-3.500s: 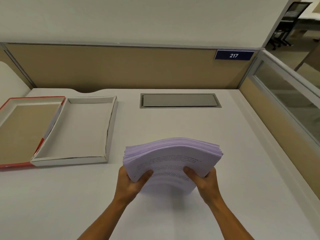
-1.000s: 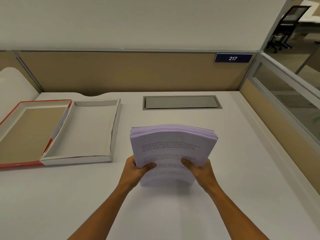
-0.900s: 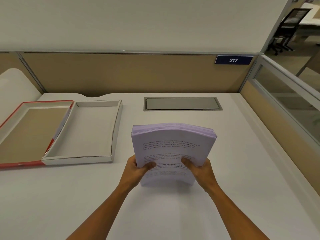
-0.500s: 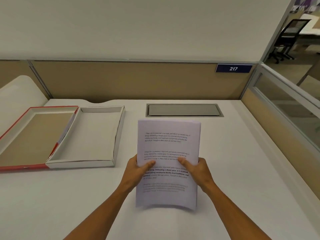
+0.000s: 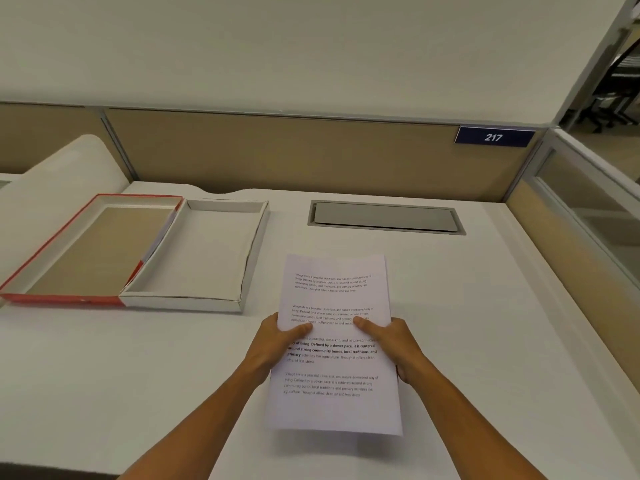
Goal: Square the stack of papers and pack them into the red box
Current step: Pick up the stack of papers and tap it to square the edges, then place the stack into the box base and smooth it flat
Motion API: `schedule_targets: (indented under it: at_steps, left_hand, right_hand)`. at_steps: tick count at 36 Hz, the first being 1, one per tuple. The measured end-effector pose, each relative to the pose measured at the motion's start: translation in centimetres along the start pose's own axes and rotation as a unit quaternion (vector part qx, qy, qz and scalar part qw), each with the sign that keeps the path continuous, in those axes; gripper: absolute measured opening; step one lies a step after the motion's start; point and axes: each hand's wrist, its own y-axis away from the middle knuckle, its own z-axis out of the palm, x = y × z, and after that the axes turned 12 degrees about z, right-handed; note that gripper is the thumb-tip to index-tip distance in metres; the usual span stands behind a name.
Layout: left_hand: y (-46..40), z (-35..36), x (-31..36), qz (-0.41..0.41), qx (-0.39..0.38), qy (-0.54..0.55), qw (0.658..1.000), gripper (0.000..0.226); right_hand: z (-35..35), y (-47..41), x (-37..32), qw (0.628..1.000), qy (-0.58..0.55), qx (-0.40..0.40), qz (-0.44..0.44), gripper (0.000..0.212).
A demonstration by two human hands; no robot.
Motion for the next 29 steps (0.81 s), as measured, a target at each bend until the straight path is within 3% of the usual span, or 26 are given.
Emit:
schedule_targets:
  at_steps: [29]
  left_hand:
    - [3.3, -3.4, -0.9, -0.058, 0.066, 0.018, 0.996, 0.024]
  right_hand:
    - [4.1, -1.5, 0.5, 0.991, 0.025, -0.099, 0.09, 0.029]
